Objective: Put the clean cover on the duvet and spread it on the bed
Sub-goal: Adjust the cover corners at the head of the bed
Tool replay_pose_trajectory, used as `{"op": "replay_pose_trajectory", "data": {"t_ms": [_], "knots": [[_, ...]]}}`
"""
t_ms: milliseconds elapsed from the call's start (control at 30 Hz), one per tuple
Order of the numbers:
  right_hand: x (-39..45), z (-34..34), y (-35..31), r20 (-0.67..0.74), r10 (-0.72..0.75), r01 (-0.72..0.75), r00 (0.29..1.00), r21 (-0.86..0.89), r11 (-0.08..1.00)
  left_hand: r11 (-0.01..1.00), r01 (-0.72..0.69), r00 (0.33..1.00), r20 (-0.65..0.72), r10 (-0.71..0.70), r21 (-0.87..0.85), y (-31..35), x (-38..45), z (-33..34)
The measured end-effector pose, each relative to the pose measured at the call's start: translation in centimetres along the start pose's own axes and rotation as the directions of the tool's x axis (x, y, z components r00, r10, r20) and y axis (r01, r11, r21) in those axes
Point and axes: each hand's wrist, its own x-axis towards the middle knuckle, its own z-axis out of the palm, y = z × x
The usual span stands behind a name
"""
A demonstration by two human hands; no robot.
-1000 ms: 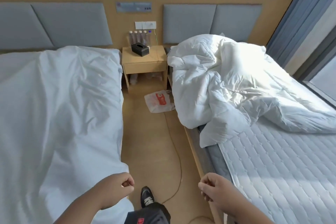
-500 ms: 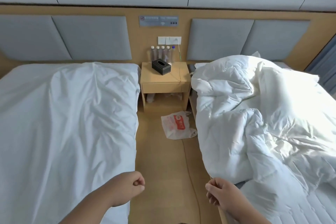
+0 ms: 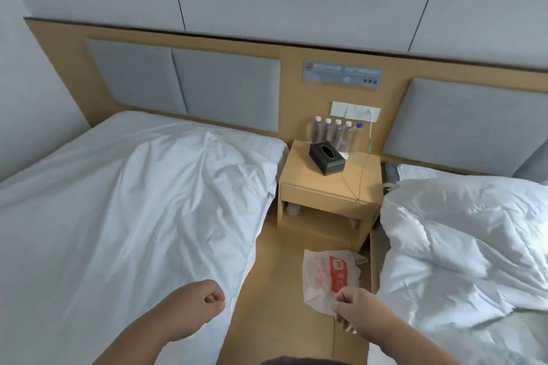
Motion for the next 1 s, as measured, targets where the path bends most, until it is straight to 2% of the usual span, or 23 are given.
{"op": "replay_pose_trajectory", "data": {"t_ms": [167, 333, 433, 533, 600, 800, 1000], "knots": [[8.6, -6.2, -6.6, 0.053, -0.050, 0.057, 0.997, -0.134, 0.989, 0.980, 0.066, 0.995, -0.066, -0.080, -0.187, 2.3, 4.2, -2.4], [15.8, -5.5, -12.4, 0.257, -0.052, 0.113, 0.965, -0.229, 0.967, 0.937, 0.181, 0.981, -0.014, -0.195, -0.299, 1.0, 9.3, -4.6], [20.8, -5.5, -15.8, 0.309, -0.023, 0.112, 0.951, -0.272, 0.956, 0.915, 0.223, 0.971, -0.011, -0.241, -0.337, -0.2, 14.7, -7.3], [25.9, -6.5, -20.3, 0.355, 0.013, 0.102, 0.935, -0.302, 0.948, 0.907, 0.213, 0.973, -0.005, -0.230, -0.363, -1.0, 21.3, -11.6], [29.4, -7.9, -23.5, 0.336, 0.021, 0.088, 0.942, -0.308, 0.947, 0.904, 0.191, 0.977, -0.010, -0.211, -0.382, -1.4, 26.5, -15.8], [37.5, -12.3, -30.1, 0.155, 0.007, 0.034, 0.988, -0.262, 0.964, 0.920, 0.100, 0.982, -0.113, -0.153, -0.379, 1.0, 38.5, -27.5], [45.2, -12.8, -35.5, 0.167, 0.029, 0.011, 0.986, -0.236, 0.972, 0.933, 0.128, 0.991, -0.001, -0.137, -0.336, 3.1, 45.1, -30.5]]}}
